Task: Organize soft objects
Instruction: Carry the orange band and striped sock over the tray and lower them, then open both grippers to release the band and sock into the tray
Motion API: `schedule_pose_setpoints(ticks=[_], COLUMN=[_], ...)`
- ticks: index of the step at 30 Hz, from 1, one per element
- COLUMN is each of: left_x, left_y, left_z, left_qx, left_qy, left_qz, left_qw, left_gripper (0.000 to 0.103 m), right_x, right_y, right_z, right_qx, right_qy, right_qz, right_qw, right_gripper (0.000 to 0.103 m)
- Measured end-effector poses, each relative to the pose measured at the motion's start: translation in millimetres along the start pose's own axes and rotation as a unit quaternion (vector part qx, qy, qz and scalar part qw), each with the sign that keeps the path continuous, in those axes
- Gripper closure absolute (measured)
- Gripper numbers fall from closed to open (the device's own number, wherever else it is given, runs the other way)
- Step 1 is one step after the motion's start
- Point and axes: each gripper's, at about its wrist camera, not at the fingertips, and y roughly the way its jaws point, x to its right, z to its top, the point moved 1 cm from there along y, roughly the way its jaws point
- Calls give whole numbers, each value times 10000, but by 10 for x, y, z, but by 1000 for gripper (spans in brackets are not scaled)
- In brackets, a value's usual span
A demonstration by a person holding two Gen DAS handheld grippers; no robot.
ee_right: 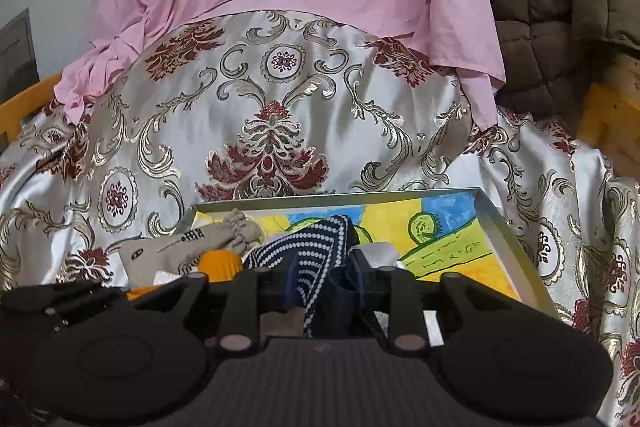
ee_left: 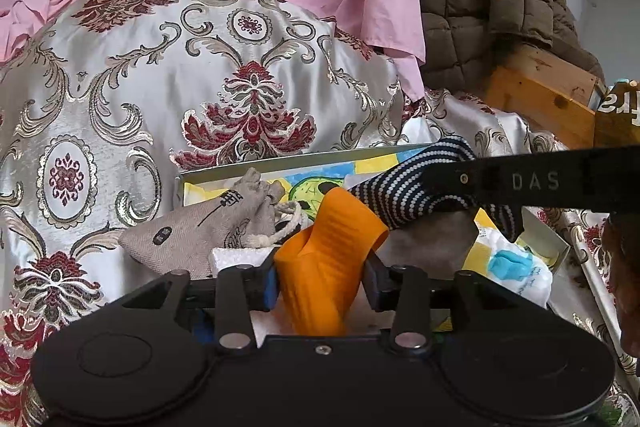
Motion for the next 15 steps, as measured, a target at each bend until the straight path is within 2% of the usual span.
schedule_pose_setpoints(ticks=[2, 7, 10, 15], left_x=[-5, -40, -53, -33], left_y=[-6, -32, -50, -102], left_z=[-13, -45, -65, -103], left_qx=[-29, -62, -139, -163], left_qy=[-6, -112, -179, -17], left_qz=[21, 89, 175, 231], left_qw=[10000, 9999, 9996, 9996], left_gripper=[56, 46, 45, 40], right_x=[2, 34, 54, 81], right_y=[-4, -28, -20, -38], right_z=[-19, -70, -115, -181], right_qx=[1, 20, -16, -56], right_qy=[-47, -63, -83, -31], right_qz=[-33, -49, -95, -118], right_qw=[10000, 10000, 9999, 9999], right_gripper=[68, 51, 47, 42])
